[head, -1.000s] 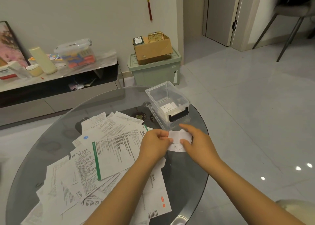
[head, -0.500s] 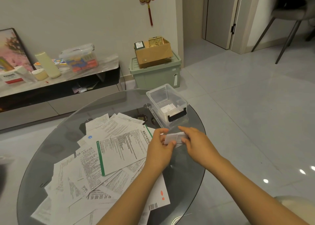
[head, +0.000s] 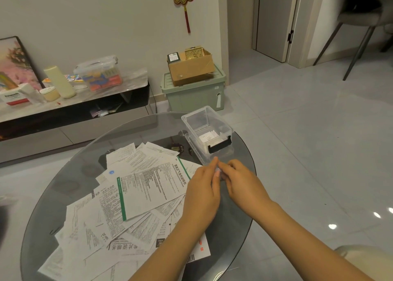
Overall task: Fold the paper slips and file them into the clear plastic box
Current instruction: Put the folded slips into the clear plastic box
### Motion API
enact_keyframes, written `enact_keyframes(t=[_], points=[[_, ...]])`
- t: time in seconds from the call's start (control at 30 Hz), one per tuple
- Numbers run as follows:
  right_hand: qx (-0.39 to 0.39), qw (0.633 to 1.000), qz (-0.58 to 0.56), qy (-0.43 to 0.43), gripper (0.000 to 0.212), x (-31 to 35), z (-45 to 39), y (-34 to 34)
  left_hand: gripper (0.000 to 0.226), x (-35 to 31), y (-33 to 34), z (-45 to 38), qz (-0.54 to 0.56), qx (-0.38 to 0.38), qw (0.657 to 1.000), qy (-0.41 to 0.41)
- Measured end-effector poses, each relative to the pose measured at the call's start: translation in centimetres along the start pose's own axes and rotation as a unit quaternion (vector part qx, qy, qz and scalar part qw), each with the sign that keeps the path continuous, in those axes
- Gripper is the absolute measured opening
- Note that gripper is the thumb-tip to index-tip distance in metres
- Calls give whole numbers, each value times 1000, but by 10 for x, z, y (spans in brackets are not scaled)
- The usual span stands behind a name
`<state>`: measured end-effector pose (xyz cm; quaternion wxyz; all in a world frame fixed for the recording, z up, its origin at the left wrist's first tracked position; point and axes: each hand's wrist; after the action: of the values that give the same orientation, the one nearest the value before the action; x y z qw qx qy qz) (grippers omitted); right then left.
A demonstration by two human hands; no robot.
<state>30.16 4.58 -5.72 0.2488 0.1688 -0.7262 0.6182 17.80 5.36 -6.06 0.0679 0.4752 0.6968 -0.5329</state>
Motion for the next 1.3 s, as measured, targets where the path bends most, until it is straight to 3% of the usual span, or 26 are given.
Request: enact_keyframes(t=[0.1, 0.23, 0.33, 0.53, 0.67, 0.83, 1.0, 1.1, 1.2, 1.3], points=[[5, 999, -31, 7, 45, 0, -1, 1, 44, 4, 1, -2, -32, 30, 999, -5], [2, 991, -120, 53, 36, 1, -4, -3, 35, 0, -5, -9, 0, -1, 1000, -28], [10, 987, -155, 51, 37, 8, -7, -14, 31, -5, -20, -18, 43, -40, 994, -91], [-33, 996, -5, -80, 34, 22, -10, -40, 30, -14, -61, -43, 114, -63, 979, -159], [-158, 966, 60, -195, 23, 31, -21, -50, 29, -16, -82, -64, 204, -35, 957, -203], [-202, 962, 50, -176, 13, 38, -52, -63, 19, -19, -88, -98, 263, -42, 935, -233], [-144, 989, 8, -1, 21, 43, -87, -72, 31, -9, -83, -120, 151, -18, 975, -162], [-118, 990, -34, 68, 21, 43, -106, -70, 38, 6, -75, -134, -28, 86, 993, -74], [-93, 989, -22, 111, 21, 40, -117, -64, 37, 15, -66, -155, -170, 229, 958, -8], [-97, 985, -24, 143, 20, 37, -122, -58, 38, 23, -54, -175, -196, 311, 930, 13]])
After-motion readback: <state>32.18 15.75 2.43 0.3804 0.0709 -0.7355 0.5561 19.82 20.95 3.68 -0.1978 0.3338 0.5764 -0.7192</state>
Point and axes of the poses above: each hand's wrist, its own z-axis away from the middle knuckle, its own y-axis out of the palm, x = y × z, and after that the axes turned 15 degrees about y, right-handed
